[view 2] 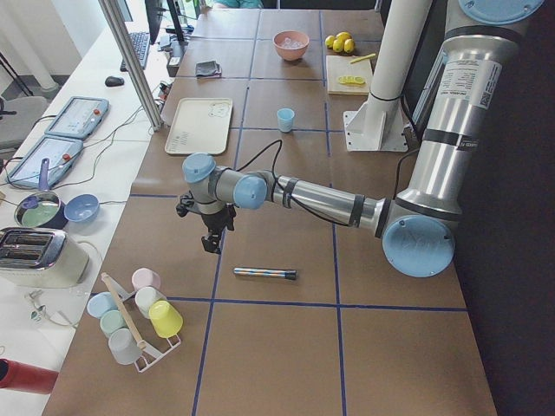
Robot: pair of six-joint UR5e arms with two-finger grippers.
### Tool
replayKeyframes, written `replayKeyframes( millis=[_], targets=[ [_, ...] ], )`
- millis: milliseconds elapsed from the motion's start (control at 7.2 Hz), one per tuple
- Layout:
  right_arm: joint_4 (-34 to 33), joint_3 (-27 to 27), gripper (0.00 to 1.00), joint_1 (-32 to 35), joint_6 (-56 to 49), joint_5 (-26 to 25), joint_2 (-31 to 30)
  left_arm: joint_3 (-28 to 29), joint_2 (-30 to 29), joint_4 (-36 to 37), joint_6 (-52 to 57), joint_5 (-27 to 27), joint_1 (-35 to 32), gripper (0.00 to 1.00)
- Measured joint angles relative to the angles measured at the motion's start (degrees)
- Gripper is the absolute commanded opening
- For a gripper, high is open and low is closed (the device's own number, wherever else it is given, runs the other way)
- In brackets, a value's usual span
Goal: Mash ice and strawberries in cup
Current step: 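Withdraw the left arm from the cup back to its side, then grasp the steel muddler with the black tip using the left gripper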
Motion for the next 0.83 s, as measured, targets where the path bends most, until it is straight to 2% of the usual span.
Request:
replayKeyframes(
  millis=[278, 833],
  targets=[
    [0.0, 0.0, 1.00, 0.0, 0.0, 0.0, 0.1, 5.9, 0.5, -9.7, -6.4, 0.0, 0.2, 0.86],
    [0.0, -0.1, 1.00, 0.0, -0.1, 0.0, 0.1, 7.1, 3.6, -14.6, -8.7, -1.4, 3.0, 0.87]
  ],
)
